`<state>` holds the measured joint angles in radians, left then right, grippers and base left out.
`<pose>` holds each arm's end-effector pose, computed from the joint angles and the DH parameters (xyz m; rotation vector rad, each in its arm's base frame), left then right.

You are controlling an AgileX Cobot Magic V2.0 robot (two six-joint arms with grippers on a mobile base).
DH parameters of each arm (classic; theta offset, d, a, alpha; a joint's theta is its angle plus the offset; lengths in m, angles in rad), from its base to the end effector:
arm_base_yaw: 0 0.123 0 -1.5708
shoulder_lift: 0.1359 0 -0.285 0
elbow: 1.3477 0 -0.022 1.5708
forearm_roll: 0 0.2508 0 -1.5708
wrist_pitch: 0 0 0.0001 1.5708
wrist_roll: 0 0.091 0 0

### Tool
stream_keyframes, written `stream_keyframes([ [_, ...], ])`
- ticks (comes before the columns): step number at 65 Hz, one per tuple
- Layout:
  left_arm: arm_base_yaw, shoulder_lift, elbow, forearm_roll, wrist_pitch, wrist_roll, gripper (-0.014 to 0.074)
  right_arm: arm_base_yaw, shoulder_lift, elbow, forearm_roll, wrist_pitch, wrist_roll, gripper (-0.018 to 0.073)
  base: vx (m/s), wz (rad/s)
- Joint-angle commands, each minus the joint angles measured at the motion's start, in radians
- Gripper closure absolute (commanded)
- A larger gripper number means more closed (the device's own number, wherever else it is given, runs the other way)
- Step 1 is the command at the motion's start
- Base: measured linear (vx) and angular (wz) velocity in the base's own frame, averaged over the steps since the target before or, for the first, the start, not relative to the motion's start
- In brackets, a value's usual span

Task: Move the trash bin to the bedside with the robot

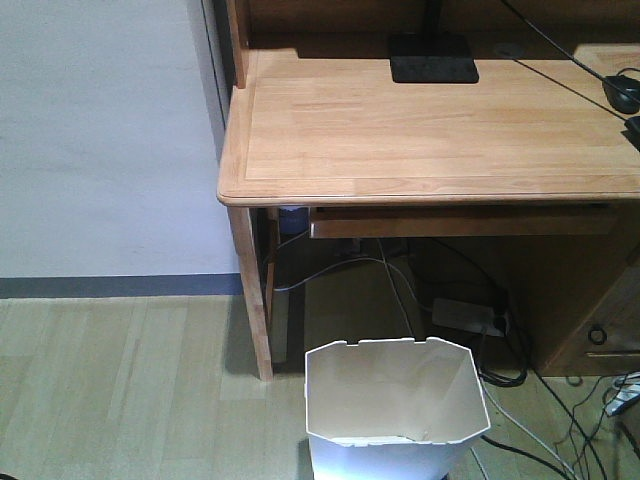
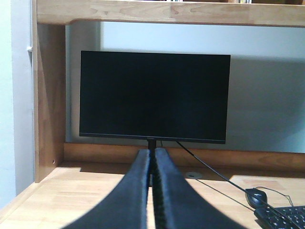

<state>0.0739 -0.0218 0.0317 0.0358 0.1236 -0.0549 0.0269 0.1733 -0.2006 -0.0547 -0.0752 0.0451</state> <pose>0.0559 0.0045 0.1924 -0.0788 1.6153 0.0457 0.0645 0.0021 0.2773 -0.0285 1.3809 0.0174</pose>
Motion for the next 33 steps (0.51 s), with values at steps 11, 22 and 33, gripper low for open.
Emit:
stream_keyframes([
  [11, -0.006, -0.005, -0.024, -0.002, -0.073, -0.004, 0.0603, 0.001, 0.246, -0.181, -0.01, 0.091, -0.001, 0.0568, 0.0, 0.0],
  [22, -0.006, -0.005, -0.024, -0.002, -0.073, -0.004, 0.0603, 0.001, 0.311, -0.184, 0.002, 0.189, -0.001, 0.0568, 0.0, 0.0],
  [33, -0.006, -0.005, -0.024, -0.002, -0.073, -0.004, 0.0603, 0.001, 0.351, -0.184, 0.044, 0.192, 0.009, 0.0568, 0.0, 0.0],
])
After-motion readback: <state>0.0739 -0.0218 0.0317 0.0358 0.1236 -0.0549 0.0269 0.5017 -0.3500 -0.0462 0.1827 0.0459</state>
